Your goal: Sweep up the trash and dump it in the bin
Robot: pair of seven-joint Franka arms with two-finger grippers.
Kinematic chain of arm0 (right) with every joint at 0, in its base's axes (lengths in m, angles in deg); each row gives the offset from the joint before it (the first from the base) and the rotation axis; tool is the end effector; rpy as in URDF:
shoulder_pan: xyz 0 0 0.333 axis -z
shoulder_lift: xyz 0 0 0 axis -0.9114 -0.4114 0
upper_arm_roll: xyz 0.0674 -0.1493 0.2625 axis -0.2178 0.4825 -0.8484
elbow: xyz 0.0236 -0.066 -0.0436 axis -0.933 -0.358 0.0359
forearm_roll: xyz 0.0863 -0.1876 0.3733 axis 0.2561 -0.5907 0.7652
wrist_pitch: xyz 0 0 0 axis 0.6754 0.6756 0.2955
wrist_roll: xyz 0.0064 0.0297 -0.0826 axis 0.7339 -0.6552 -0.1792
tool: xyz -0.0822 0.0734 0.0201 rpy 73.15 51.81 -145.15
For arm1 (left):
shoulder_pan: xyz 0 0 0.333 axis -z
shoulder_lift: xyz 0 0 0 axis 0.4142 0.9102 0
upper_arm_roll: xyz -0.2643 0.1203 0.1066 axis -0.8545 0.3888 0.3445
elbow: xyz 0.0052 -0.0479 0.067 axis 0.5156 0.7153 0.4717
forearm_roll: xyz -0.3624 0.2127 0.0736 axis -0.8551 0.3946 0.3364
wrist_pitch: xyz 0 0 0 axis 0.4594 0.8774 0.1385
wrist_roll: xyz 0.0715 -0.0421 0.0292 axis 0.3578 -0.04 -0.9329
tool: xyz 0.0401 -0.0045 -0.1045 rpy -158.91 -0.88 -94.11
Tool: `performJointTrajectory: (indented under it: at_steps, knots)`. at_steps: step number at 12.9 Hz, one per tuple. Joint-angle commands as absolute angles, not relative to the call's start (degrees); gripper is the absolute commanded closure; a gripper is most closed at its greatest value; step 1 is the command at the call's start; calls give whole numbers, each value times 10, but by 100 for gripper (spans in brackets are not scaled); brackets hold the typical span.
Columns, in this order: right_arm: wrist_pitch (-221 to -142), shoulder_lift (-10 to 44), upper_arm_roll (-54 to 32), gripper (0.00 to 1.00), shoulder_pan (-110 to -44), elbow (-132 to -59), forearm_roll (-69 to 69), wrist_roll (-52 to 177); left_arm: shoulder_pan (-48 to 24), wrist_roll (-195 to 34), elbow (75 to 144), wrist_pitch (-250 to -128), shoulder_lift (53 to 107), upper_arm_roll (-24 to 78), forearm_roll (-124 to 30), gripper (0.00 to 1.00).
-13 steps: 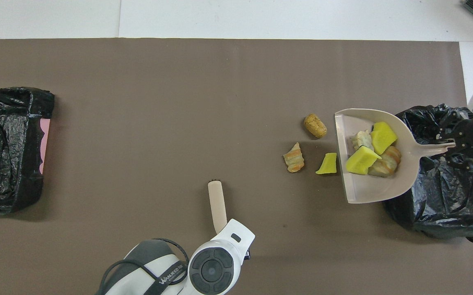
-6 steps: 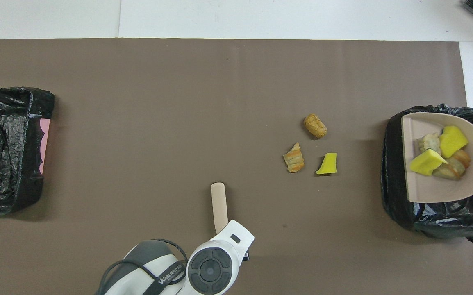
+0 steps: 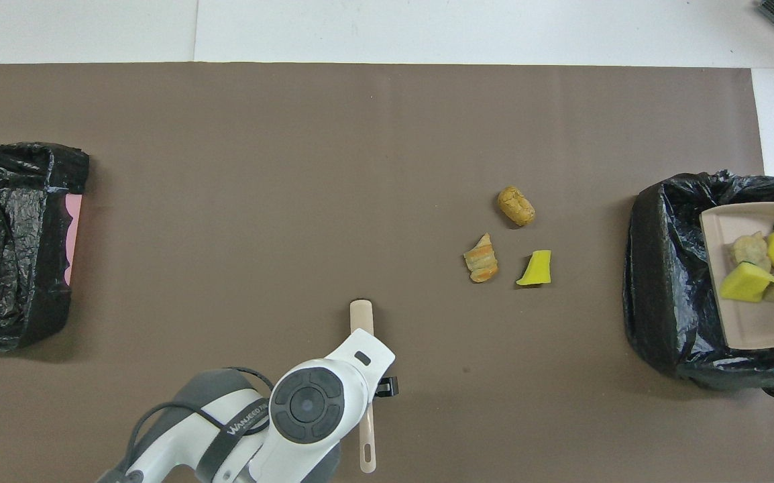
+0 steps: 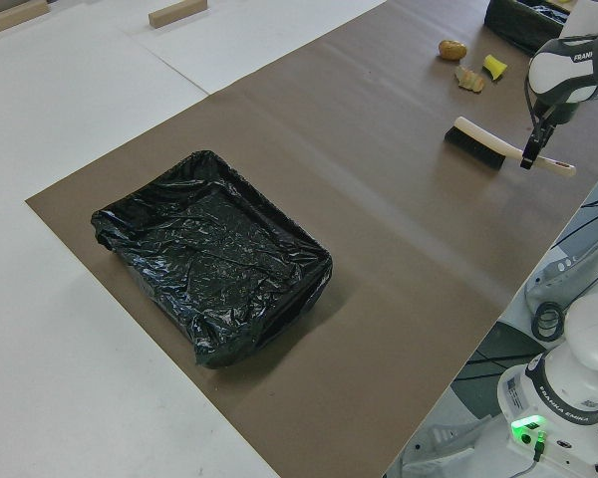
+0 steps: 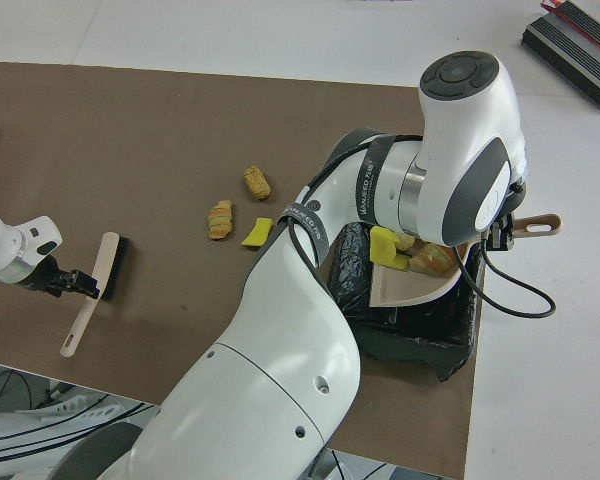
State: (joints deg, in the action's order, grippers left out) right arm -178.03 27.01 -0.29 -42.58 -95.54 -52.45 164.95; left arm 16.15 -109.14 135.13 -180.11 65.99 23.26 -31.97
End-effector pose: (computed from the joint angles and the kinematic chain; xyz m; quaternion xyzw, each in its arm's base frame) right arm 0.5533 -0.3055 0.4802 0.6834 0.7060 -0.1508 0.1084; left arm 0.3465 -0.3860 0.3231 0.9974 0.0297 -0.0534 0.0382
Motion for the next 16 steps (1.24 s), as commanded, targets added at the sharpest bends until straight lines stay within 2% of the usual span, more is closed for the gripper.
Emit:
performJointTrajectory:
  at_steps: [1,5,12,16]
  knots:
    - [-1782,280,-10,100,-424,-956,-587,1633,110,-1057,1331,-1779,656,232,-309,0]
    - [-1733,327,-13,100,-485,-982,-700,1507,11,-961,1327,-1746,641,233,-306,0]
    - [-1731,394,-13,100,-482,-1017,-833,1453,-149,-794,1328,-1716,629,233,-265,0]
    - [-1707,408,-20,100,-494,-1028,-828,1430,-245,-663,1306,-1704,621,234,-265,0]
